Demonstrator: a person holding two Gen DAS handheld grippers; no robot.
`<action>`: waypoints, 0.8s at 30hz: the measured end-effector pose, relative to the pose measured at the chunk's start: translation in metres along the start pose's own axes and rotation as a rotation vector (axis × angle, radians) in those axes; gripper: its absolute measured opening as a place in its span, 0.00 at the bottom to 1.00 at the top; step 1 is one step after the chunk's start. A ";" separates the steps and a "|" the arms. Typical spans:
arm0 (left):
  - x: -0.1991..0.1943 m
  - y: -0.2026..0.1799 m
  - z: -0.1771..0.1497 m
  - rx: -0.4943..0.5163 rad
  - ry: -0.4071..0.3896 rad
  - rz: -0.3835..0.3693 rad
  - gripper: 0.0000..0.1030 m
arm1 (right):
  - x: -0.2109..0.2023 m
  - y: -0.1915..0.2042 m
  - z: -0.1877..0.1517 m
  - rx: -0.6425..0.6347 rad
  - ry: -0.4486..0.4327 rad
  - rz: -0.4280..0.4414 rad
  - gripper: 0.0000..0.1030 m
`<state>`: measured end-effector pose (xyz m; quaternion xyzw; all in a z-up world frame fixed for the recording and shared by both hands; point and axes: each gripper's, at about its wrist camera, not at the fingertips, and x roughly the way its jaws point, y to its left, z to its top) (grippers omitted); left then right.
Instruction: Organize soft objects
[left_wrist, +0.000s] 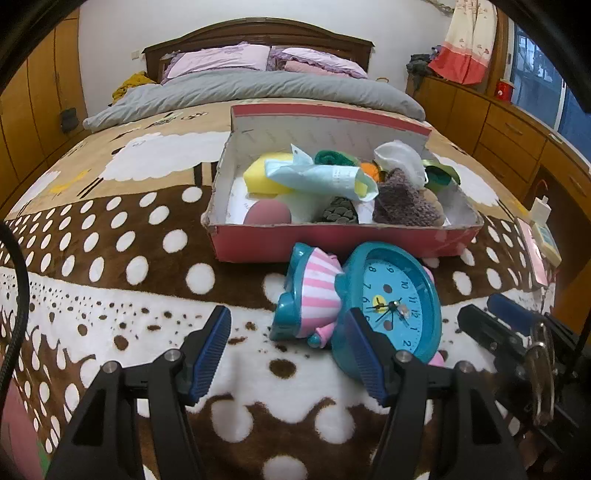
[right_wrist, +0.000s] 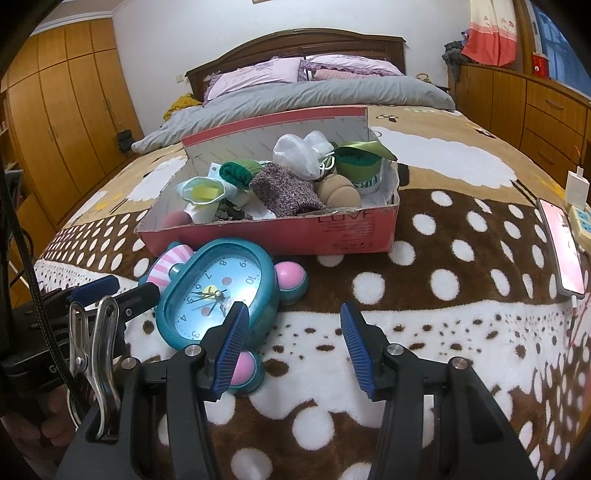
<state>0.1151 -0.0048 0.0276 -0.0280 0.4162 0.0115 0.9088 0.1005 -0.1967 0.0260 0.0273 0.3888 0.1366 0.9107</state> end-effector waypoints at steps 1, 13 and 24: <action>0.000 0.001 0.000 -0.001 0.000 0.003 0.66 | 0.000 0.000 0.000 0.000 0.000 0.000 0.51; -0.001 0.000 -0.001 0.013 -0.012 0.002 0.66 | -0.001 0.002 0.000 -0.005 0.000 0.001 0.51; -0.002 -0.002 -0.002 0.018 -0.016 0.002 0.66 | -0.002 0.002 -0.001 -0.002 -0.004 0.001 0.51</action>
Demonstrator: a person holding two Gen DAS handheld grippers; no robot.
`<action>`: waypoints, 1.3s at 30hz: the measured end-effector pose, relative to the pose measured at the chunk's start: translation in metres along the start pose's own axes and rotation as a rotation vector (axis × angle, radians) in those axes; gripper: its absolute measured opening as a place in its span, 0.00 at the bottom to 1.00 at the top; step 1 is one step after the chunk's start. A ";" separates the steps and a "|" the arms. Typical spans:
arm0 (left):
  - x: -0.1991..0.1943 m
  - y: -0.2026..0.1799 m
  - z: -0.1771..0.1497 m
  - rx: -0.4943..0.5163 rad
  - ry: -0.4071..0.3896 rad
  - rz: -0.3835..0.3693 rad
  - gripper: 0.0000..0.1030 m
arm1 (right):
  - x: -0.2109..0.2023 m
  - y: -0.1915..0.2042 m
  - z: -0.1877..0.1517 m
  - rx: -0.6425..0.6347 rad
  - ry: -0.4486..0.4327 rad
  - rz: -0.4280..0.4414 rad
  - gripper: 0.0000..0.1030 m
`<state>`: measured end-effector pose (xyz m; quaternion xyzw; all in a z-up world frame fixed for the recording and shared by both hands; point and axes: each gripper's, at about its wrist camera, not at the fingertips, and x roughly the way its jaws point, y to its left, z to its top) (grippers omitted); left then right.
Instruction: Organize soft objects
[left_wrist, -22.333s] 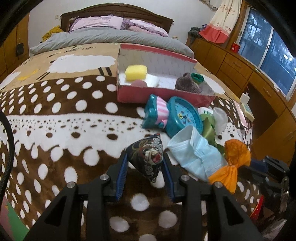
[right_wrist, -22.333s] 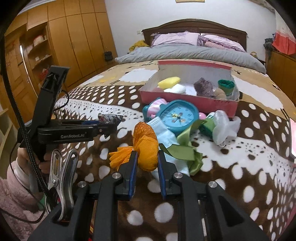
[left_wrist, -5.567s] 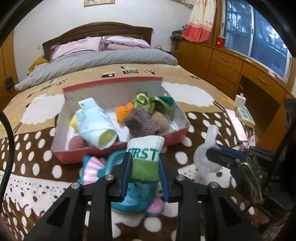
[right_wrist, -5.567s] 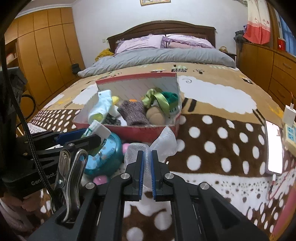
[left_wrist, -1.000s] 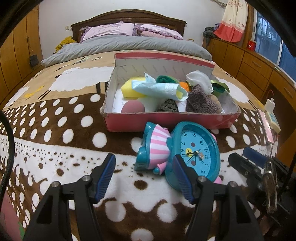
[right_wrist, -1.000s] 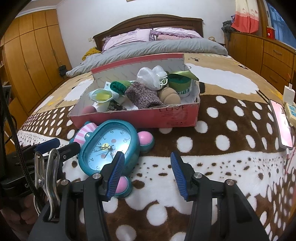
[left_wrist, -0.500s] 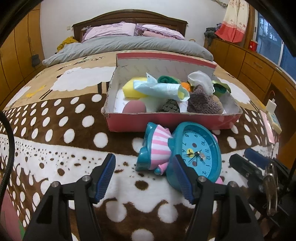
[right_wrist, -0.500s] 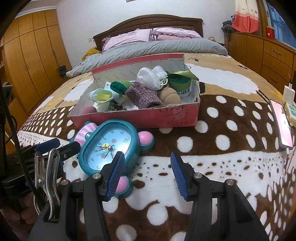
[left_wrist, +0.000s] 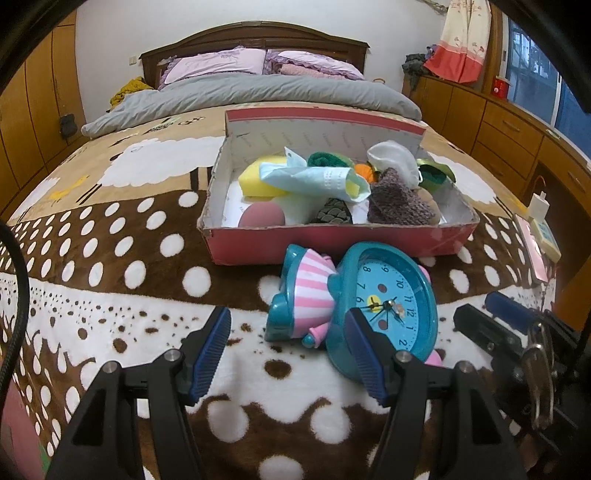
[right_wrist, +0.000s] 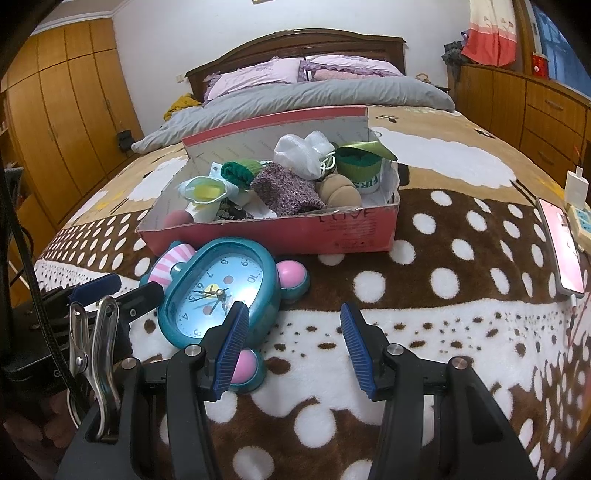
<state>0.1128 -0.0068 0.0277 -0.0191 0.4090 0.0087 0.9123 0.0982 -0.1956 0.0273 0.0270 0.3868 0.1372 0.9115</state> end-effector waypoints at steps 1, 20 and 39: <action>0.000 0.000 0.000 -0.001 0.000 0.000 0.66 | 0.000 0.000 0.000 -0.001 -0.001 0.001 0.51; -0.003 -0.002 -0.002 0.004 -0.005 -0.010 0.66 | 0.002 0.000 -0.002 0.004 0.007 0.010 0.51; -0.003 0.000 -0.001 -0.002 -0.003 -0.005 0.66 | 0.003 0.001 -0.003 0.005 0.007 0.003 0.51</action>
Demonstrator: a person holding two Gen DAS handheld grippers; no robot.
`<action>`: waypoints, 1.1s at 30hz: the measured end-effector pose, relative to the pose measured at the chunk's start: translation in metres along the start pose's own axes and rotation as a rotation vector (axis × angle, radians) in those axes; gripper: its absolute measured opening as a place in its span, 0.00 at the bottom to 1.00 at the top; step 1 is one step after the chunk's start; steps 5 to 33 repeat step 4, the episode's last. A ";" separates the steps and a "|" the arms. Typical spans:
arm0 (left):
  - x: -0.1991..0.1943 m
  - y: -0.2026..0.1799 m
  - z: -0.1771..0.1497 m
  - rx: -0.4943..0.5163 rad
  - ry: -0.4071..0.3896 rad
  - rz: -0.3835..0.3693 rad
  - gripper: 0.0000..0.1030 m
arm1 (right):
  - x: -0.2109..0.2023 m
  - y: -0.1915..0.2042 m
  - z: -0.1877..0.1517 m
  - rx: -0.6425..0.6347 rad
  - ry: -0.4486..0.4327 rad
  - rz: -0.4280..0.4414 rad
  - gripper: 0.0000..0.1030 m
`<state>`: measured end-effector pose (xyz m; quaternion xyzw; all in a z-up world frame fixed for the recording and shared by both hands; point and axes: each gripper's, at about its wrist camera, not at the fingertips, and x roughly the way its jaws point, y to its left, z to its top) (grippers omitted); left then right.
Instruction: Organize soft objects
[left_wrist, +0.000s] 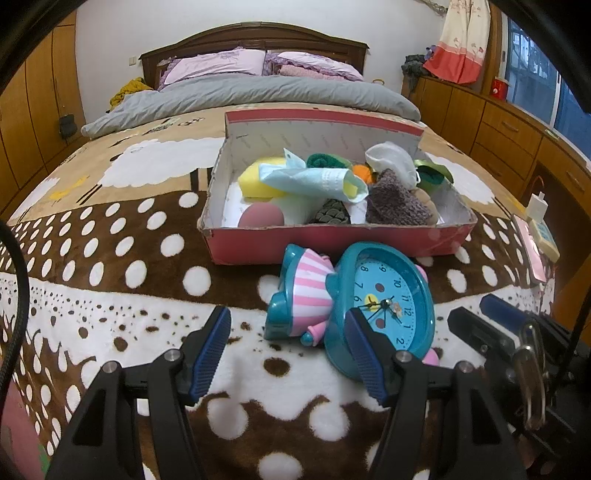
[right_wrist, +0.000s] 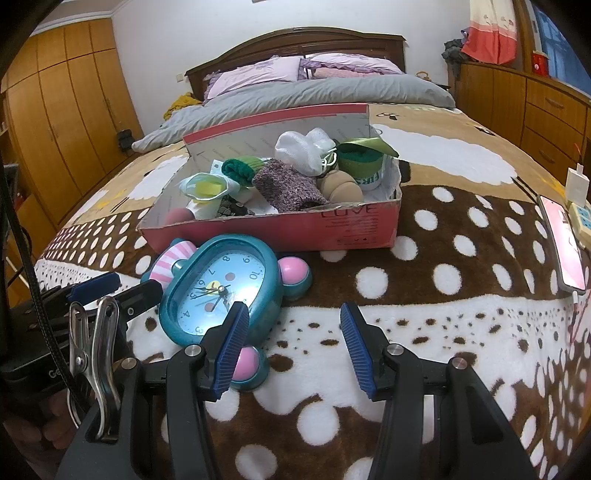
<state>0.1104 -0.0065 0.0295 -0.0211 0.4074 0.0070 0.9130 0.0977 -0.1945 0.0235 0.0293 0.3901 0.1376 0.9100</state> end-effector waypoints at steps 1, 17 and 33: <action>0.000 0.001 0.000 -0.001 0.000 0.000 0.66 | 0.000 0.000 0.000 0.000 0.000 0.000 0.51; 0.000 0.000 0.000 0.001 0.001 0.000 0.66 | 0.000 0.000 0.000 -0.002 -0.001 -0.001 0.51; 0.000 0.000 0.000 0.001 0.001 0.000 0.66 | 0.000 0.000 0.000 -0.002 -0.001 -0.001 0.51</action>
